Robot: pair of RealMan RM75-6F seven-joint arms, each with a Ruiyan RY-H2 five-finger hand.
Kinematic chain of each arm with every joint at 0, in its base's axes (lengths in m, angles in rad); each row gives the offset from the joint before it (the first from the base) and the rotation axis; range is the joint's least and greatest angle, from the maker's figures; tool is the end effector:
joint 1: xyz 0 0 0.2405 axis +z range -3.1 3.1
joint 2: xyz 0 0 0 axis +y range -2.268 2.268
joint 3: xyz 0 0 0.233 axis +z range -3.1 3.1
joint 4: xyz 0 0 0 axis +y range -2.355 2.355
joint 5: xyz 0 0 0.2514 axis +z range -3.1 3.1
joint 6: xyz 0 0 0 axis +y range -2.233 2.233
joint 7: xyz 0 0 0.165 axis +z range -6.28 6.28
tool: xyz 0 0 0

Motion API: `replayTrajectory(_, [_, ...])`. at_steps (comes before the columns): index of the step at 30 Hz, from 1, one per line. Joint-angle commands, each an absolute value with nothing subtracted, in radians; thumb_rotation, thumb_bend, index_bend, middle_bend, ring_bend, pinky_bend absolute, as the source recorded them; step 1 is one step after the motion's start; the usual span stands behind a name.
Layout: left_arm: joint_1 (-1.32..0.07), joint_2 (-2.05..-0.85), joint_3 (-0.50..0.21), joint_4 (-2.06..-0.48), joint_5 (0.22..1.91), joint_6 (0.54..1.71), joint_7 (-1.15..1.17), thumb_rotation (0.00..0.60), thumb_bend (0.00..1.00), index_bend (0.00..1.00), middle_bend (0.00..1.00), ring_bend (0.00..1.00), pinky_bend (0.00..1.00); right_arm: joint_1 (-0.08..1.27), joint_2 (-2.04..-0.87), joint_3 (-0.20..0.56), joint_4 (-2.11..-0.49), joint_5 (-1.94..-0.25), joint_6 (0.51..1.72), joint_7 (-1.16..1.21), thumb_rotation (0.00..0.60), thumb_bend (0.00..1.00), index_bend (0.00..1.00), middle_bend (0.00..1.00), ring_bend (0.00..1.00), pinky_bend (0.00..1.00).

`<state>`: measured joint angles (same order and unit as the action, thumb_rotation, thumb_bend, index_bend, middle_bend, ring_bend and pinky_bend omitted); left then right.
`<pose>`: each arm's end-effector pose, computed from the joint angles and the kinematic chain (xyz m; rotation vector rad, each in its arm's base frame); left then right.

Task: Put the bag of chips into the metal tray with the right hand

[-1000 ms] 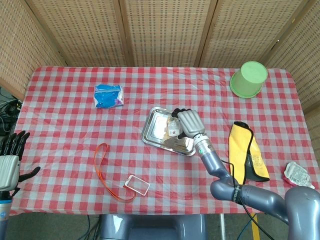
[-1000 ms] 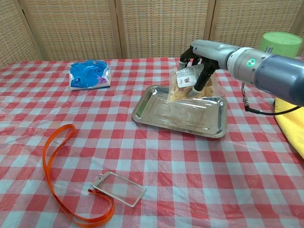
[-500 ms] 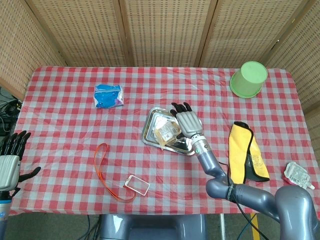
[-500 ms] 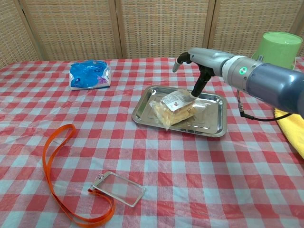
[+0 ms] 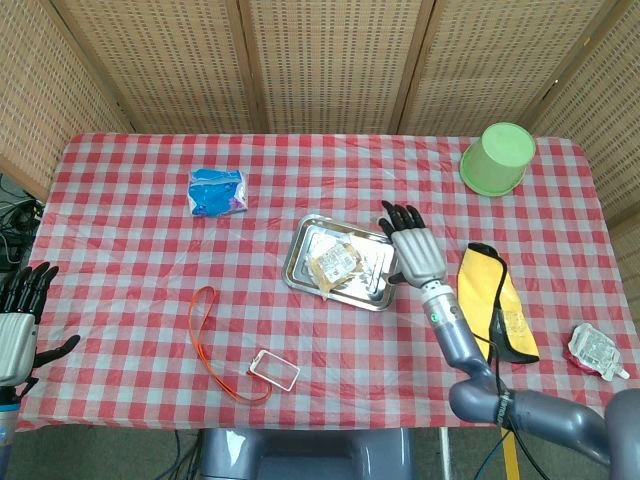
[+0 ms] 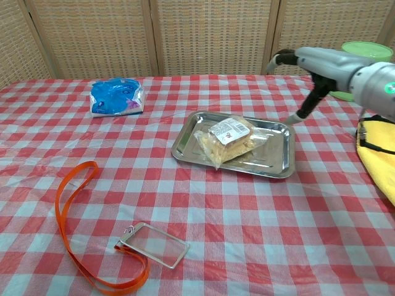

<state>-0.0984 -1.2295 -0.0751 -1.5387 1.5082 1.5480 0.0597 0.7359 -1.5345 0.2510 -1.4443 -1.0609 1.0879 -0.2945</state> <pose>-0.2983 0.2136 0.0970 -1.3496 -0.8140 -0.9560 -0.1274 -0.3880 -0.0216 1.6280 -0.9432 1.0468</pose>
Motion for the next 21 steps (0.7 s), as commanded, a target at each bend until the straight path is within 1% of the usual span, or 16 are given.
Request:
replayTrajectory(1, [-0.098,-1.23,-0.074,-1.539,1.51,1.549,0.061,0.6,0.05,0.0,0.0,0.0,0.0,0.645,-1.447,0.174,-1.522,-1.144,1.168,-0.269,0.6,0.14,0.12,0.0,0.0,0.0])
replayTrajectory(7, [-0.098,-1.234,-0.072,-1.538,1.512,1.549,0.07,0.6,0.05,0.0,0.0,0.0,0.0,0.531,-1.368,0.078,-1.577,-1.274,1.296,-0.223,0.6,0.14,0.09,0.0,0.0,0.0])
replayTrajectory(10, [-0.095,-1.235,-0.073,-1.539,1.517,1.56,0.071,0.6,0.05,0.0,0.0,0.0,0.0,0.446,-1.336,0.015,-1.569,-1.369,1.394,-0.15,0.6,0.14,0.03,0.0,0.0,0.0])
replayTrajectory(12, [-0.092,-1.234,-0.075,-1.54,1.517,1.568,0.07,0.6,0.05,0.0,0.0,0.0,0.0,0.406,-1.325,-0.013,-1.555,-1.395,1.431,-0.141,0.6,0.13,0.0,0.0,0.0,0.0])
replayTrajectory(17, [-0.091,-1.238,-0.076,-1.538,1.519,1.573,0.081,0.6,0.05,0.0,0.0,0.0,0.0,0.329,-1.321,-0.062,-1.507,-1.421,1.487,-0.15,0.6,0.13,0.0,0.0,0.0,0.0])
replayTrajectory(21, [-0.093,-1.248,-0.077,-1.532,1.514,1.568,0.102,0.6,0.05,0.0,0.0,0.0,0.0,0.286,-1.33,-0.066,-1.467,-1.433,1.511,-0.09,0.6,0.13,0.0,0.0,0.0,0.0])
